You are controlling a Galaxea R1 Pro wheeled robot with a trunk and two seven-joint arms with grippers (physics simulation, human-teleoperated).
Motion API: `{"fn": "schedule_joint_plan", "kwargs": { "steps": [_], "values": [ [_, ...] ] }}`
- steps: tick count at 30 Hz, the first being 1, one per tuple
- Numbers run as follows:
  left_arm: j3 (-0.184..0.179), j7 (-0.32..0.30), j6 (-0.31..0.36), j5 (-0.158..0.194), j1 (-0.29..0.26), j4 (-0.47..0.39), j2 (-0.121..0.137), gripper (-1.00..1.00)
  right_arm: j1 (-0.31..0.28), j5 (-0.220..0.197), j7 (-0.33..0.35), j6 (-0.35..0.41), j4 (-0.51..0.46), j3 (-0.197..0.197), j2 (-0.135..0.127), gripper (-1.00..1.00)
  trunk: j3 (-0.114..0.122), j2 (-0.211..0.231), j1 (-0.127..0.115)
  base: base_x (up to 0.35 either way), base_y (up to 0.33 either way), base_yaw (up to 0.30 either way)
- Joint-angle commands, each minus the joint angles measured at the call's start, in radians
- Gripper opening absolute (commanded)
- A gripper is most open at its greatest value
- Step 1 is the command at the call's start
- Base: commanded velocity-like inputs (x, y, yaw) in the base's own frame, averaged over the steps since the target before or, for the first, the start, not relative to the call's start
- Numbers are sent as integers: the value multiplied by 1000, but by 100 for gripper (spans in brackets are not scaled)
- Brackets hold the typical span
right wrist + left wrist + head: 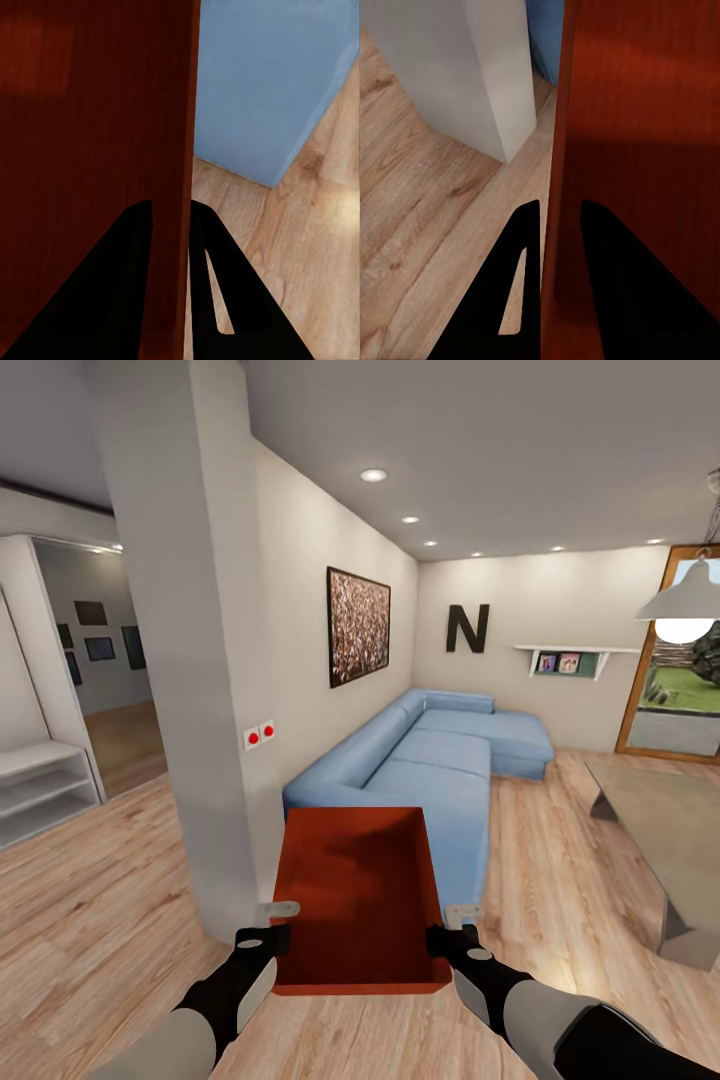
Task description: Move the two storage containers from the living room to the garage. In the garage, place one container on the floor and stack the other container on top of it (either order is fine).
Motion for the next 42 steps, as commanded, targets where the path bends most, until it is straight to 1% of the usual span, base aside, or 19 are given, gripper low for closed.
{"fn": "schedule_joint_plan", "kwargs": {
  "steps": [1, 9, 42],
  "values": [
    [37, 19, -36, -20, -1, -4, 2, -100, 0, -10, -2, -4, 15, -14, 0, -100, 1, -1, 0, 0, 0, 0],
    [37, 19, -36, -20, -1, -5, 2, -100, 0, -9, -1, -4, 15, -14, 1, -100, 6, -1, 0, 0, 0, 0],
    [37, 19, -37, -21, -1, -13, 2, -100, 0, -9, -2, -6, 14, -15, 0, -100, 6, -1, 0, 0, 0, 0]
  ]
}}
